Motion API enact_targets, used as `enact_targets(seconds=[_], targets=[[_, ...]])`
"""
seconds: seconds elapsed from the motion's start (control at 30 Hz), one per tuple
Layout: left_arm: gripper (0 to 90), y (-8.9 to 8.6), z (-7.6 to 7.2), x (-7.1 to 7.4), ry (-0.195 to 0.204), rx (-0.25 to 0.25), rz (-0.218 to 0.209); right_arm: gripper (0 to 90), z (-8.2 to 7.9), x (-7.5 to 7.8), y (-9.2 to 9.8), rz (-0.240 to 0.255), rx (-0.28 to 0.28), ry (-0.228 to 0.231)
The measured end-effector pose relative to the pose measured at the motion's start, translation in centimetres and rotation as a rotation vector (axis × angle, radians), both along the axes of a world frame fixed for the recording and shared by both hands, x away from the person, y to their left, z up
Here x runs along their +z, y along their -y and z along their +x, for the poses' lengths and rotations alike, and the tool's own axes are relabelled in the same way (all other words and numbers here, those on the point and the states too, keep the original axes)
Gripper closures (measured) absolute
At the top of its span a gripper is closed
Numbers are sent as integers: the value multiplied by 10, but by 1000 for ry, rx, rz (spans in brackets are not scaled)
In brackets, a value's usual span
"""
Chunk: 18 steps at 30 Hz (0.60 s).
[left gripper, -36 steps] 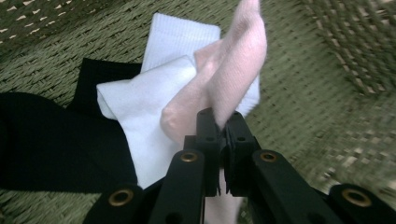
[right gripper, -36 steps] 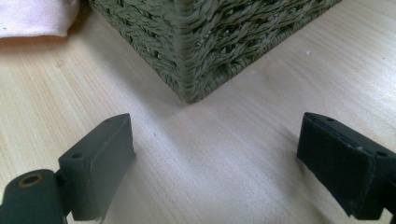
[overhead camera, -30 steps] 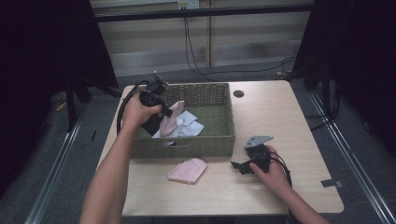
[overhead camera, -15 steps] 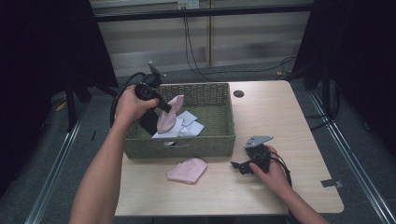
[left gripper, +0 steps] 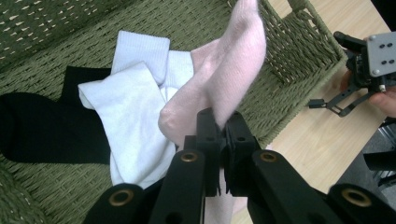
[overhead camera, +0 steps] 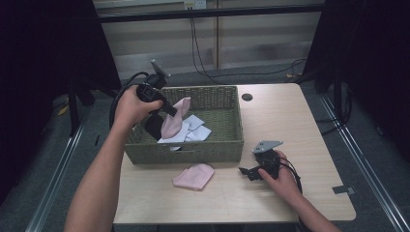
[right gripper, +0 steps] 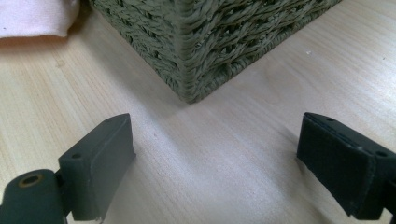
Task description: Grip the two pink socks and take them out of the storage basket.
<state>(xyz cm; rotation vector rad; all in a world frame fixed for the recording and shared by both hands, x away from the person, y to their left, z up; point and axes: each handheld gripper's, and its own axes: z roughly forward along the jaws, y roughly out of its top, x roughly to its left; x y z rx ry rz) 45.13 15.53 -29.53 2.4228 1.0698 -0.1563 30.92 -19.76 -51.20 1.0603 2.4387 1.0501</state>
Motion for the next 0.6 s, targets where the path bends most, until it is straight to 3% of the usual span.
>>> enact_targets(seconds=[0.4,0.6], targets=[[866,0,-8,18,-5,-22,-26,102,0,0,0,0,0,2],[866,2,-13,19,-14,-31,-33,102,0,0,0,-1,0,2]])
